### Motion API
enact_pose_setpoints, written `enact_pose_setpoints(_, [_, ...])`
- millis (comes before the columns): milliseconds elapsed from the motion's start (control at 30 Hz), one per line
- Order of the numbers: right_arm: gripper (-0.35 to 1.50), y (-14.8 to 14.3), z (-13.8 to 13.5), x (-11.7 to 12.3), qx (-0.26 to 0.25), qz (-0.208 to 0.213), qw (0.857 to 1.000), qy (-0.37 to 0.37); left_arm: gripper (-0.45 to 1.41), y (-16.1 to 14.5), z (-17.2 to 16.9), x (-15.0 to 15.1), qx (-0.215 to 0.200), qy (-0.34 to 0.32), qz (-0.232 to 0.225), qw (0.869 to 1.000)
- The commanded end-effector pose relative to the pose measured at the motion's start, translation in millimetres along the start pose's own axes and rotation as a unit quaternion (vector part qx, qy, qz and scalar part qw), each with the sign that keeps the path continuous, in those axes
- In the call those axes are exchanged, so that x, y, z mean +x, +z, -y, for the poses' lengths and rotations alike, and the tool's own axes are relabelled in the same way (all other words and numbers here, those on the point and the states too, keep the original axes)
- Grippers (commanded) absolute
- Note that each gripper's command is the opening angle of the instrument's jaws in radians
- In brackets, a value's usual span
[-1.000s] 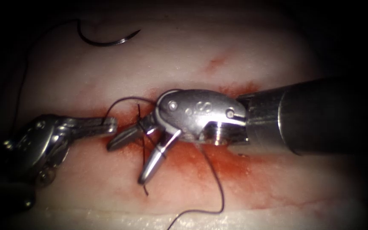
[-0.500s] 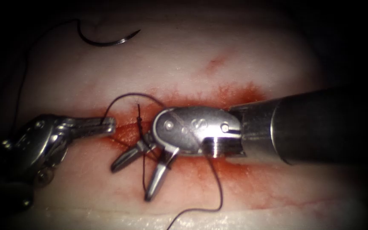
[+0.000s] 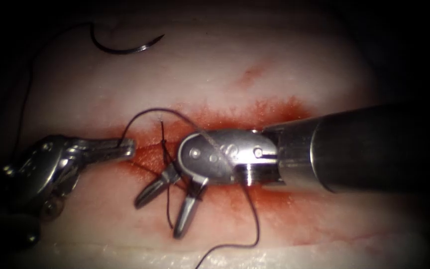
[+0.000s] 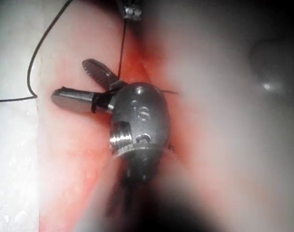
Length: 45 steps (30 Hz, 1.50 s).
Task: Wound Closure
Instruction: Pick up tail with right jaws, then pull upward on tail with right grasper and pull downward on long working end with left gripper to tighten knot
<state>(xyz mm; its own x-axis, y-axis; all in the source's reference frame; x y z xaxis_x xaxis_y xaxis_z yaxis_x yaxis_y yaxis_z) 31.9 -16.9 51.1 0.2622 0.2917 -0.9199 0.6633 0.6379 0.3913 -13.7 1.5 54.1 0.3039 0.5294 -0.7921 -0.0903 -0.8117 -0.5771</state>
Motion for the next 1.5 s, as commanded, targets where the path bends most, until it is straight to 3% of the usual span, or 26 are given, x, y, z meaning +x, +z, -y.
enact_pose_setpoints(33, [0.76,0.9,-0.3,-0.8,0.001,0.001,1.0,-0.002,-0.45,0.3,0.1,-0.7,-0.001,0.0,0.0,1.0])
enact_pose_setpoints(100, [0.63,1.0,-0.2,-1.0,0.002,0.004,1.0,-0.003,-0.45,0.3,0.1,-0.7,-0.002,0.0,0.0,1.0])
enact_pose_setpoints(200, [-0.35,0.8,-0.3,-0.9,0.002,0.005,1.0,-0.002,-0.45,0.2,0.1,-0.7,-0.002,-0.003,0.0,1.0])
enact_pose_setpoints(500, [-0.35,-1.7,-2.1,0.9,-0.03,-0.003,0.999,0.01,-0.45,0.2,-1.0,-1.1,-0.004,-0.004,0.003,1.0])
enact_pose_setpoints(767, [-0.35,-4.8,-3.6,1.7,-0.084,-0.051,0.995,0.021,-0.45,-1.7,-3.0,-2.8,-0.023,-0.013,0.029,0.999])
enact_pose_setpoints(1133, [-0.35,-7.8,-6.1,1.3,-0.149,-0.074,0.985,0.038,-0.45,-2.4,-8.5,-5.9,-0.052,-0.038,0.057,0.996])
enact_pose_setpoints(1500, [-0.35,-9.6,-8.5,1.0,-0.179,-0.076,0.98,0.049,-0.45,0.0,-13.4,-4.0,-0.088,-0.052,0.059,0.993])
